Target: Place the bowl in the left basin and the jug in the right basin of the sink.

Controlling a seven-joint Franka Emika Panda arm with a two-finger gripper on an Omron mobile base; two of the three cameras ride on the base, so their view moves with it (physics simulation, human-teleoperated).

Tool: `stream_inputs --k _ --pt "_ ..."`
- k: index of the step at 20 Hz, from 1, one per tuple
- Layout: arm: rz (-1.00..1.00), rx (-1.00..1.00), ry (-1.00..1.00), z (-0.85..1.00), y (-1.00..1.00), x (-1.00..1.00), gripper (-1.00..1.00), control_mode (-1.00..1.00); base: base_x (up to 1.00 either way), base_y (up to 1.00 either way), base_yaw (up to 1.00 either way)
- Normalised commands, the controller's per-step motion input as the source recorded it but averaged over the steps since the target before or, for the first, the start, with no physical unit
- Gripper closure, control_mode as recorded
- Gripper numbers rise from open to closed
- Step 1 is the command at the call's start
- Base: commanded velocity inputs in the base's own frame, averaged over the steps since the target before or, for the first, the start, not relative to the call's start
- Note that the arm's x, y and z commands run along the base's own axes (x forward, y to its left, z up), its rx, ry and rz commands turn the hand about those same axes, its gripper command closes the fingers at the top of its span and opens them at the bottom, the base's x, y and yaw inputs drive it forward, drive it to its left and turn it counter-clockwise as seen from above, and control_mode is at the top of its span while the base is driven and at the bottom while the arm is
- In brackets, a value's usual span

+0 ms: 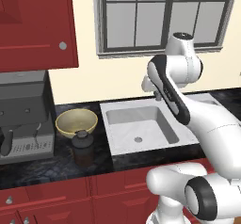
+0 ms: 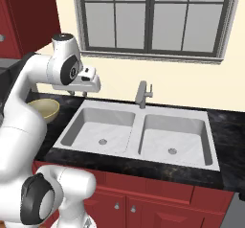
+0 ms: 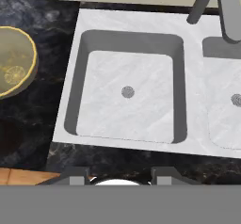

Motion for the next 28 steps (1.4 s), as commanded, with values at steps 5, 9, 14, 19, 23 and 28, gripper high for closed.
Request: stream_inputs --k 5,9,14,19,23,28 --pt "-0.09 0.0 -0.01 -0.06 0.29 0.11 -1.0 -1.0 0.0 0.0 0.0" --pt "-0.12 0.02 0.0 -0.26 0.45 0.2 -1.0 -1.0 0.0 0.0 0.0" --pt "-0.13 0.07 0.06 -0.34 0.43 0.39 -1.0 -1.0 0.0 0.0 0.0" --pt "-0.12 0.12 0.07 -0.2 0.39 0.34 -1.0 -1.0 0.0 0.0 0.0" --pt "-0.08 0.06 0.04 -0.18 0.53 0.1 -1.0 -1.0 0.0 0.0 0.0" --pt "0.0 0.14 0.03 -0.31 0.37 0.03 -1.0 -1.0 0.0 0.0 0.0"
